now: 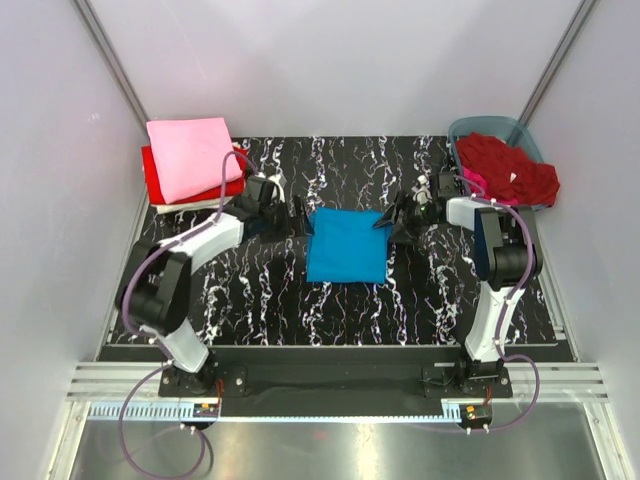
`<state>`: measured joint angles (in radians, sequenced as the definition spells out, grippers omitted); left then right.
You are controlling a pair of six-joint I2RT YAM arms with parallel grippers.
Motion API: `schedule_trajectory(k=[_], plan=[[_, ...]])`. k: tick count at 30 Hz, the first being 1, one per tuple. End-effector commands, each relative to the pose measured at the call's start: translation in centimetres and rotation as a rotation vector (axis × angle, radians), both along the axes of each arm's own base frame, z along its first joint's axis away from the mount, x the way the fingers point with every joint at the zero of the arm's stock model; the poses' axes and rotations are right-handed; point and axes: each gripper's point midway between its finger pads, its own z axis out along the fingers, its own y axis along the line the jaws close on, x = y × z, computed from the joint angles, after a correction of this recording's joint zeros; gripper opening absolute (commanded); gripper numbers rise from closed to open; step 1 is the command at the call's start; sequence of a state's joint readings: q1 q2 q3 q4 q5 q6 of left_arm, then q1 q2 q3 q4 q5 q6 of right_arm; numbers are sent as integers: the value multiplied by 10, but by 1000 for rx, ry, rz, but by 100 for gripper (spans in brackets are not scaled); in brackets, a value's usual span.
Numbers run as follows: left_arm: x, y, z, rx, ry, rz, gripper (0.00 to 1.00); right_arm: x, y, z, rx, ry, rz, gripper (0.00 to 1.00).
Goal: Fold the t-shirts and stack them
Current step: Neatly place the folded tshirt to the corner
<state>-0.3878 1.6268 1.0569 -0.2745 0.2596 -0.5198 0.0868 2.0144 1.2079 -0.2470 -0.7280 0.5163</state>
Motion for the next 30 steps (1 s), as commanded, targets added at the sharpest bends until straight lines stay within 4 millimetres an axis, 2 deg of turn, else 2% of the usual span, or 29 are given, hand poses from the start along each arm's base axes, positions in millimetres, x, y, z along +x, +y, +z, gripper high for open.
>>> schedule_trajectory(k=[1, 3, 4, 5, 6, 8, 9, 10, 12, 17, 19, 24, 30], plan=[[46, -27, 1, -79, -96, -52, 99, -5, 0, -21, -35, 29, 16, 77], [62, -39, -12, -96, -85, -82, 99, -9, -3, -22, -51, 24, 7, 81], [65, -42, -31, -91, -45, -90, 99, -7, -4, -20, -53, 10, -2, 85], [75, -47, -27, -94, -59, -97, 99, -6, -6, -14, -66, -12, -16, 86], [79, -48, -31, -89, -54, -98, 99, -12, -8, -17, -77, -3, -25, 87], [88, -49, -42, -72, -33, -91, 99, -9, -10, -10, -84, -43, -38, 88], [89, -50, -52, -69, -15, -92, 99, -11, -10, -11, -84, -43, -41, 88], [92, -51, -48, -72, -24, -93, 99, -11, -10, -10, -86, -45, -41, 88], [96, -52, -57, -65, -6, -99, 97, -12, -10, -11, -79, -43, -37, 88], [85, -49, -80, -52, 32, -109, 79, -11, -11, -14, -58, -31, -39, 88], [83, -49, -75, -57, 26, -117, 72, -11, -11, -14, -51, -26, -40, 88], [66, -47, -74, -86, 34, -108, 63, -11, -15, -16, -34, -15, -50, 88], [54, -59, -75, -128, 47, -139, 51, -11, -16, -16, -16, -11, -57, 89]])
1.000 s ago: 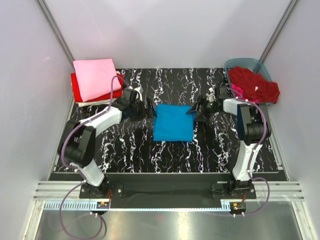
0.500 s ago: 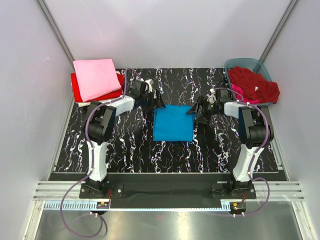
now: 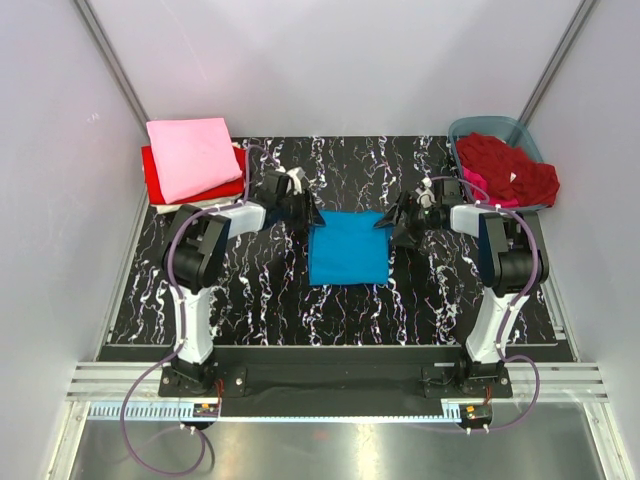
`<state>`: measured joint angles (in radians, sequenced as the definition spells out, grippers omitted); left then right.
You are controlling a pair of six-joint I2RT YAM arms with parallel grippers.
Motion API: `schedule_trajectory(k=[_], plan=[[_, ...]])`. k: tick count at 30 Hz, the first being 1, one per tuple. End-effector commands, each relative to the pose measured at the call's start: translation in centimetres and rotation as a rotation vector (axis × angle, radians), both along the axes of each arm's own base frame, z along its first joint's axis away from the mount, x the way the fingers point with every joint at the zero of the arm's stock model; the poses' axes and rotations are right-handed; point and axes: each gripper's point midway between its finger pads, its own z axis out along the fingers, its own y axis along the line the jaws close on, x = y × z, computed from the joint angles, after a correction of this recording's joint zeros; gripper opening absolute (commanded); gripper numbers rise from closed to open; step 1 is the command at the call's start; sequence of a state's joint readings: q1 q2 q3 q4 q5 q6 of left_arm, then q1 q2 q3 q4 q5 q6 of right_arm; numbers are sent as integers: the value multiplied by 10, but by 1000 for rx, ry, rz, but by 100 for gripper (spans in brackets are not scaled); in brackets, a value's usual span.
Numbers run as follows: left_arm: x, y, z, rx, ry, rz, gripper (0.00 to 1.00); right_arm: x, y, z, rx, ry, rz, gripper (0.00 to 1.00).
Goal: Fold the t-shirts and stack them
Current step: Neatly place the folded tshirt to the corner
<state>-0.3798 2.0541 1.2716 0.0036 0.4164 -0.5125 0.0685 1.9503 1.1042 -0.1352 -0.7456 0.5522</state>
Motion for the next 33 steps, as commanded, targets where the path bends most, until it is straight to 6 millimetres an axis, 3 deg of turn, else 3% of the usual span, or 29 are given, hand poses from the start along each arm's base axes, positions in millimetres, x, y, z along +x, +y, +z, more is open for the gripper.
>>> schedule_trajectory(k=[1, 2, 3, 4, 5, 9, 12, 16, 18, 19, 21, 23, 24, 33], plan=[[-25, -10, -19, 8, 76, -48, 46, -4, -12, -23, -44, 37, -29, 89], [-24, -12, -18, 22, 74, -59, 39, -4, -12, -23, -41, 37, -29, 89], [-24, -14, -19, 26, 78, -69, 17, -5, -13, -24, -39, 42, -31, 89], [-25, -18, -16, 6, 77, -88, 5, -5, -13, -23, -34, 43, -34, 89], [-25, -21, -13, -11, 78, -88, 0, -5, -14, -24, -32, 45, -35, 90], [-20, -15, 14, -1, 39, -82, 0, -6, -17, -23, -16, 44, -46, 90], [-8, 1, 58, 34, -23, -46, 0, -4, -21, -18, -8, 12, -70, 92], [13, 28, 95, 102, -62, 9, 0, -5, -23, -16, 0, 2, -77, 93], [24, 38, 99, 122, -44, 24, 0, -5, -22, -17, 4, 9, -75, 93], [30, 39, 114, 132, -56, 18, 0, -5, -22, -17, 6, 10, -75, 93], [39, 46, 115, 160, -47, 25, 0, -5, -22, -18, 7, 13, -74, 93], [54, 54, 136, 194, -80, 47, 0, -5, -22, -18, 8, 13, -77, 93], [51, 58, 131, 205, -57, 46, 0, -5, -22, -18, 8, 14, -75, 93], [69, 91, 203, 206, -154, 131, 0, -4, -21, -20, 16, 25, -73, 93]])
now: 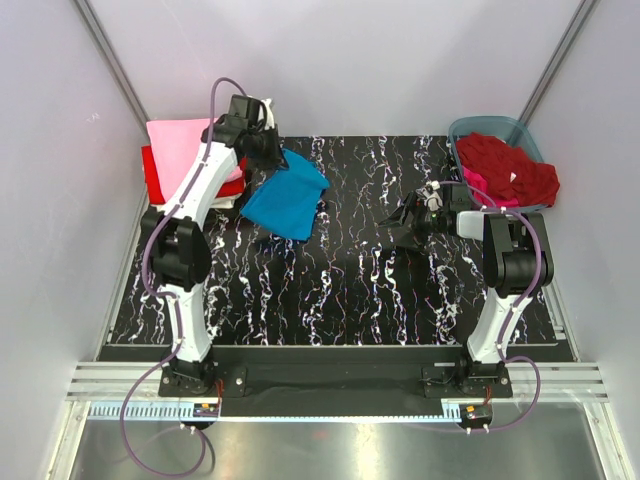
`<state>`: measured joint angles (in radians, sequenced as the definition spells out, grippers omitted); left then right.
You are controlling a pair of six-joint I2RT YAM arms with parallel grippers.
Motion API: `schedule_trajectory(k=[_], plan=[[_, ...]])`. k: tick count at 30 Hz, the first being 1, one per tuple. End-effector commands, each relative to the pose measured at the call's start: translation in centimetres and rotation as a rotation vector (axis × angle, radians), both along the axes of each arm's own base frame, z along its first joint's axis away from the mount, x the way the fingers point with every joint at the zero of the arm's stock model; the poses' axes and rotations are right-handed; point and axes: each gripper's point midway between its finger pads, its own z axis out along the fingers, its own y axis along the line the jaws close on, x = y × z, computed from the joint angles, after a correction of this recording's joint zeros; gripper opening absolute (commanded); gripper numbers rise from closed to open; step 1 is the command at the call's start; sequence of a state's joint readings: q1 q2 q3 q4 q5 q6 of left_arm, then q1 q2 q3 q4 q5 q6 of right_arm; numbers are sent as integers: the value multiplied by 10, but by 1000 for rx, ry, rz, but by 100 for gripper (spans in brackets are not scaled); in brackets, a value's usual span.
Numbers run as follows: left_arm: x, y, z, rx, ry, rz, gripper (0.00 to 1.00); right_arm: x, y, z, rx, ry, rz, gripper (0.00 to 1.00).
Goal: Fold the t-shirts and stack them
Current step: Neatly place the folded tshirt to the corner
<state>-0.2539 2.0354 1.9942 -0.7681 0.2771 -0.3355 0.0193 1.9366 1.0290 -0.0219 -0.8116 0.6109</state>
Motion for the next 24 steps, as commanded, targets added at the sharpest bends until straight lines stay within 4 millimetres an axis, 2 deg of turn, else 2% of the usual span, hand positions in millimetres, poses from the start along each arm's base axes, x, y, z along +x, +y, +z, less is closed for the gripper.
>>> schedule_trajectory(k=[1, 11, 20, 24], plan=[[6, 18, 41, 11, -69, 28, 0, -2, -10, -23, -61, 37, -28, 93], [9, 46, 89, 6, -157, 63, 0, -1, -9, -24, -56, 40, -24, 93], [11, 81, 148, -48, -263, 121, 0, -2, -8, -26, -51, 53, -22, 93], [10, 89, 171, -91, -319, 124, 0, -2, -8, -28, -48, 61, -18, 93]])
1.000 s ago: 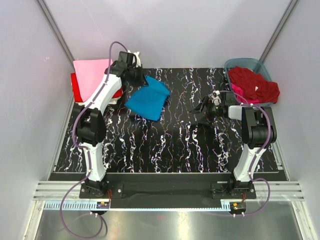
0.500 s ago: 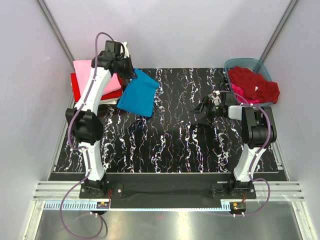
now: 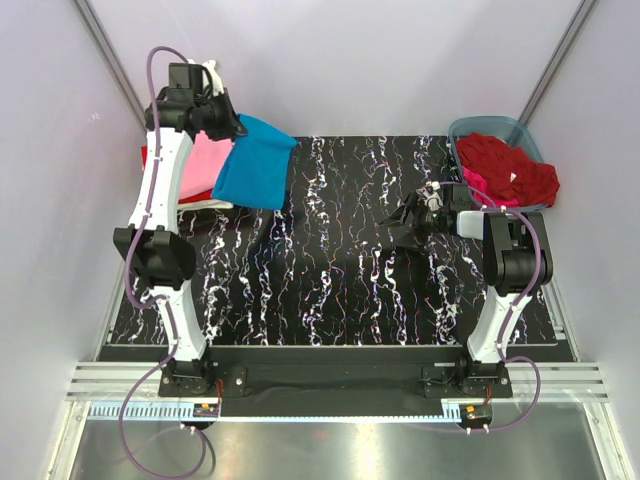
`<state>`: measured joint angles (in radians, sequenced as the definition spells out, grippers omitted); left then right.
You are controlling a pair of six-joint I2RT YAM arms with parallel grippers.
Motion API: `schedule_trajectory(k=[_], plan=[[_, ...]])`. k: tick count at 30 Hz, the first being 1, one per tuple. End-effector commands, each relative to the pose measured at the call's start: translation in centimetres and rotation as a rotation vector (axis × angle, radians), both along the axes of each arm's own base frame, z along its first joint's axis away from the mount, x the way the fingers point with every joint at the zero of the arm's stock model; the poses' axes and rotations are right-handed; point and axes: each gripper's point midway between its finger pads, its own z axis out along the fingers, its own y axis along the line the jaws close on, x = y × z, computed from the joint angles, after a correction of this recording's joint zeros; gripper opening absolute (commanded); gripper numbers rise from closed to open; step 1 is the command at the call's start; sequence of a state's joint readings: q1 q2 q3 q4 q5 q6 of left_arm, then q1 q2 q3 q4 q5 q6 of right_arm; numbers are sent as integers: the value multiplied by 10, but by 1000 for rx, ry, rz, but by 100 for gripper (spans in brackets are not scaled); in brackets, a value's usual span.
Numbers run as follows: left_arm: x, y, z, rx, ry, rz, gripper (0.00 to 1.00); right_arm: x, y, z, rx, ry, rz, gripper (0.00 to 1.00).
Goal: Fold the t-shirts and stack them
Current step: Neatly place the folded tshirt to the corner
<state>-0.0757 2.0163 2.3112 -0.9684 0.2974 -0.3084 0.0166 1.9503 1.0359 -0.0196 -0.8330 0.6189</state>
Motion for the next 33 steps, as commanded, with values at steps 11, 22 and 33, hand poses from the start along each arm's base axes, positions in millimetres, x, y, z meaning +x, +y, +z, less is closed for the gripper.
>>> schedule_trajectory(k=[11, 22, 33], plan=[[-3, 36, 123, -141, -307, 46, 0, -2, -7, -31, -58, 69, -15, 93], [-3, 65, 135, -166, -340, 105, 0, -1, -7, -32, -54, 72, -12, 93], [6, 91, 149, -235, -388, 139, 0, 0, -7, -32, -46, 74, -11, 93]])
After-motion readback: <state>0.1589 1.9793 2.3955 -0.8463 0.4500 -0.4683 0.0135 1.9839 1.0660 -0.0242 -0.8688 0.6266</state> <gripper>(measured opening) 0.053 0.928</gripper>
